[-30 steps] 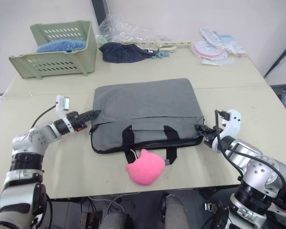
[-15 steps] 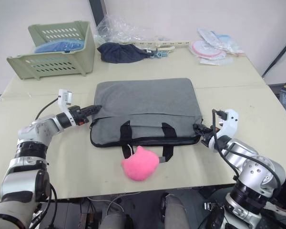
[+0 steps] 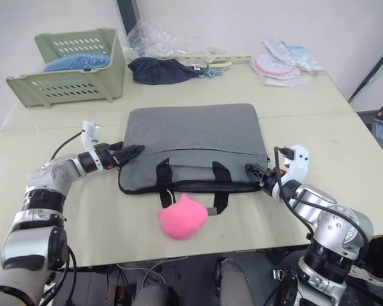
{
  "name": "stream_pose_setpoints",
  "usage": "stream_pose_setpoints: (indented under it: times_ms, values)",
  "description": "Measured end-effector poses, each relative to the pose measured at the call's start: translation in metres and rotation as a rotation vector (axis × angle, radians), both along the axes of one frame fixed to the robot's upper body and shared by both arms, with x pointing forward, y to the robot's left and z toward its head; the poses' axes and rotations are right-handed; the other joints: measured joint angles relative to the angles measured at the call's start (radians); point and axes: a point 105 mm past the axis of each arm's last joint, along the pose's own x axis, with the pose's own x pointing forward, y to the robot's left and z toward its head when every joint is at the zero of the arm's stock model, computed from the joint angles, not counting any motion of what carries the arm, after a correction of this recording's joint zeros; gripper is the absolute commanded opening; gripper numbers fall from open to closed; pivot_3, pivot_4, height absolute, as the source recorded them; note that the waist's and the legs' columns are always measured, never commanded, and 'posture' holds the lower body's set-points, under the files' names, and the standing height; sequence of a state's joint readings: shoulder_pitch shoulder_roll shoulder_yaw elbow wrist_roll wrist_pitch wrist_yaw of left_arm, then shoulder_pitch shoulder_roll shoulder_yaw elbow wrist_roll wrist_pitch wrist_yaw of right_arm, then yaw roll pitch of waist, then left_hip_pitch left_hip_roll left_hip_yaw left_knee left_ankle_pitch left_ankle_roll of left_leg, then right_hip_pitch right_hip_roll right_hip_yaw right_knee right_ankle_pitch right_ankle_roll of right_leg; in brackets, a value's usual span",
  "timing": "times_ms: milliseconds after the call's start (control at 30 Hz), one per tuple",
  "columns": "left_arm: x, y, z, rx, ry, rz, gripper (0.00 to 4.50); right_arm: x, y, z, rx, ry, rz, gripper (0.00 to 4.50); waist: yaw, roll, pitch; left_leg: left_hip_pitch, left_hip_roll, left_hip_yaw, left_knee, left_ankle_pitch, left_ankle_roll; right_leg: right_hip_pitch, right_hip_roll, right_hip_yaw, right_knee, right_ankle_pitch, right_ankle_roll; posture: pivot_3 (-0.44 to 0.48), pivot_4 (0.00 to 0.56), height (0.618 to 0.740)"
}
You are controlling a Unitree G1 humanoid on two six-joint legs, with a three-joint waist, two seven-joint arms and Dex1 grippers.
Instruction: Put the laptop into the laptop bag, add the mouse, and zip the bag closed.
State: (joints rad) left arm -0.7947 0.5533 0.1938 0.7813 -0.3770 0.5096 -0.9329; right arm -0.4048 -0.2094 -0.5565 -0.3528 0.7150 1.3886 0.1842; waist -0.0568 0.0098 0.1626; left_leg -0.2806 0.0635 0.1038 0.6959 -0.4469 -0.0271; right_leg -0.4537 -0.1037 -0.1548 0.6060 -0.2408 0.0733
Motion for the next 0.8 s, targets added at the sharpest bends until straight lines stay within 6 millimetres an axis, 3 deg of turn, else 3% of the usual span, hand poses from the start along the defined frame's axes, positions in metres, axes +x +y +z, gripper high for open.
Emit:
stream_pose_setpoints:
  times_ms: [200, 600, 800]
  values:
    - [-0.006, 0.009, -0.001, 0.018, -0.008, 0.011, 4.50, -0.005, -0.009, 0.002, -0.055, -0.010, -0.002, 4.39, 0.000, 0.000, 0.000, 0.000, 0.000, 0.000, 0.000, 0.000, 0.000, 0.000, 0.000, 0.000, 0.000, 0.000, 0.000, 0.000, 0.150, 0.740]
    - [-0.043, 0.050, -0.002, 0.108, 0.021, 0.085, 4.50, -0.015, -0.036, 0.036, -0.277, -0.109, -0.031, 4.39, 0.008, 0.000, 0.001, -0.002, 0.000, 0.000, 0.000, 0.000, 0.001, -0.002, -0.001, 0.000, 0.000, 0.000, 0.000, 0.000, 0.150, 0.740]
    - [-0.052, 0.064, 0.051, 0.241, -0.141, 0.076, 4.50, -0.012, -0.043, 0.083, -0.414, -0.256, -0.002, 4.39, 0.008, -0.002, 0.003, -0.002, -0.001, 0.000, 0.001, -0.001, 0.001, -0.008, -0.002, 0.000, 0.001, 0.000, 0.000, 0.000, 0.150, 0.740]
